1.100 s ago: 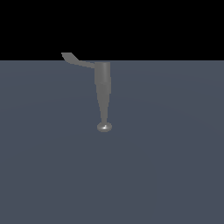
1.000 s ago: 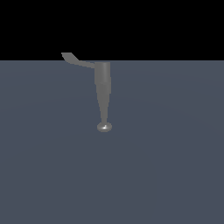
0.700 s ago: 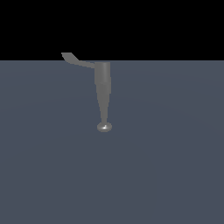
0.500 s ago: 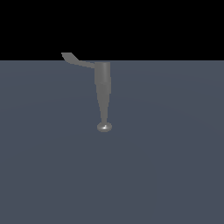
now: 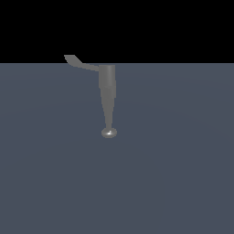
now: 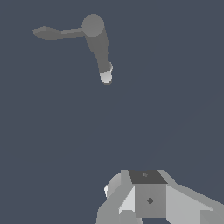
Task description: Turn on the faucet by rotating a designated handle.
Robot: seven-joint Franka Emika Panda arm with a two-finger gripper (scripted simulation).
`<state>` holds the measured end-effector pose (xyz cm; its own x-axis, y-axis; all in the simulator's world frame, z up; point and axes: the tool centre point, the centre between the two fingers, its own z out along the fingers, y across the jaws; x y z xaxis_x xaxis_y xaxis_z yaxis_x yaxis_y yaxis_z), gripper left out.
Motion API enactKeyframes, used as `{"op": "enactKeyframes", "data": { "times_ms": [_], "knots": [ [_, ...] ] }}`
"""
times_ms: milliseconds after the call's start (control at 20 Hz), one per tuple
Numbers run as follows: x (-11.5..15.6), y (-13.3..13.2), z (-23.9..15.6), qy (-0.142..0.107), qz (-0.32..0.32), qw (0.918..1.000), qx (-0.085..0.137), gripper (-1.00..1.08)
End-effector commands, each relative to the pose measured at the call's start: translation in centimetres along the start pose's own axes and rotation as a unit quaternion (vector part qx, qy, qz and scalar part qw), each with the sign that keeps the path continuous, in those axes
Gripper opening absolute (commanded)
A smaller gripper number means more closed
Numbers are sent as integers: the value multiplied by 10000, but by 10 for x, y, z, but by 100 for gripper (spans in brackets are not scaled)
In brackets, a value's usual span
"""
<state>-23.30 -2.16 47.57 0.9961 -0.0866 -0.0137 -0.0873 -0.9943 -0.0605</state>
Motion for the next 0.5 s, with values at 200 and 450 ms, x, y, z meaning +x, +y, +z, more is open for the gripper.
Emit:
{"op": "enactKeyframes", "data": {
  "times_ms": [200,450],
  "knots": [
    [17,-6,3,-14,335,9994,54,-100],
    [37,-13,7,-36,747,9971,108,-100]
  ]
}}
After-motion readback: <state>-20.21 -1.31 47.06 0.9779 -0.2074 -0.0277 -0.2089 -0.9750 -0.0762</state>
